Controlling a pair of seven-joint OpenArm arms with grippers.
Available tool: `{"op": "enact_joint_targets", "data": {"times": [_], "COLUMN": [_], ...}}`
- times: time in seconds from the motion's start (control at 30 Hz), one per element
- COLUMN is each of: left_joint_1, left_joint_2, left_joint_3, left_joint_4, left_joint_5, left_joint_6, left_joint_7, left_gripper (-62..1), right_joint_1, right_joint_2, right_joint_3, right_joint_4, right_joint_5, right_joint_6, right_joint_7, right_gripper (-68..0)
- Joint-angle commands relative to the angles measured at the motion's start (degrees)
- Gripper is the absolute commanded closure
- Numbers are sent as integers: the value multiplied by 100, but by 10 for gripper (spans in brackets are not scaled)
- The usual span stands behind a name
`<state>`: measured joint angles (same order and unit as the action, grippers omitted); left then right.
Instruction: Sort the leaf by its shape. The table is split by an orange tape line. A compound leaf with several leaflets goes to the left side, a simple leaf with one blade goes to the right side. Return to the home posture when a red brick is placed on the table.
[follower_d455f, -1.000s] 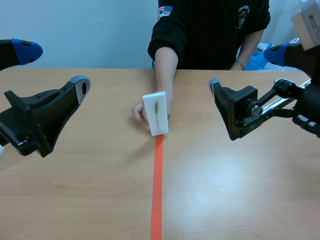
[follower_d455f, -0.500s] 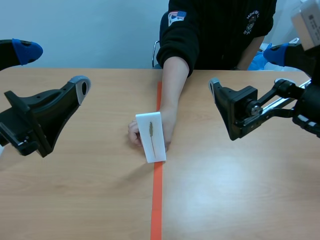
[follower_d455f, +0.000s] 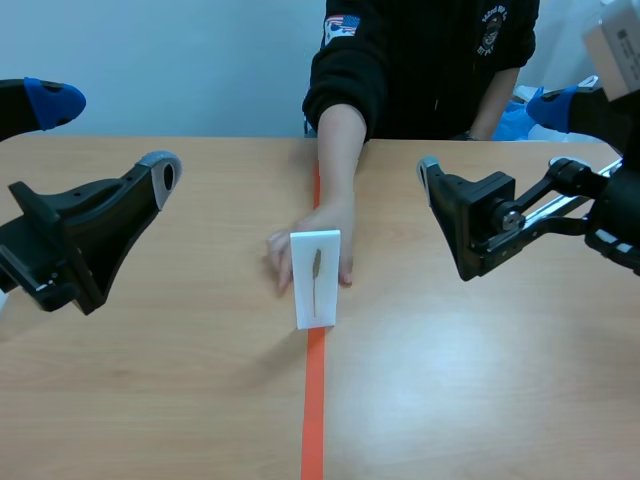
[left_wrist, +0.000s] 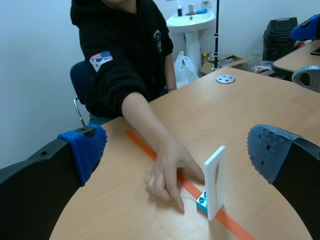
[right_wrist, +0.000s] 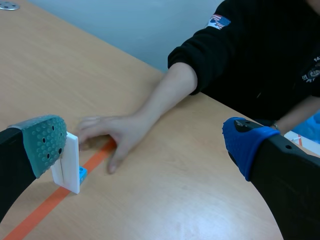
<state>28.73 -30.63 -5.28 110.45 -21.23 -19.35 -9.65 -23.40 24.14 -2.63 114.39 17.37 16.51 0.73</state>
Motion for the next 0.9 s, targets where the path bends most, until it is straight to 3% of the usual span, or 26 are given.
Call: {"op": "enact_joint_targets", "data": {"times": [0.0, 0.2, 0.43, 0.87], "left_joint_1": [0, -20, -435, -1606], "left_joint_2": [13, 13, 11, -199], "left_joint_3": [-42, -35, 151, 1414], "left_joint_4": [50, -229, -1290, -3156], "left_joint_5": [-42, -46, -48, -20], "left_joint_6": [11, 11, 11, -142], "left_joint_7": [-85, -39, -46, -278], "left_gripper": [-602, -602, -602, -602], "right_joint_1": [52, 52, 52, 50], "right_joint_2": [48, 48, 48, 48], "right_joint_3": [44, 44, 44, 44], "right_joint_4": [144, 144, 144, 144], "right_joint_5": [63, 63, 63, 61], "right_joint_6": [-20, -20, -20, -20], "right_joint_7": [66, 66, 66, 63], "right_gripper": [-653, -653, -653, -653]}}
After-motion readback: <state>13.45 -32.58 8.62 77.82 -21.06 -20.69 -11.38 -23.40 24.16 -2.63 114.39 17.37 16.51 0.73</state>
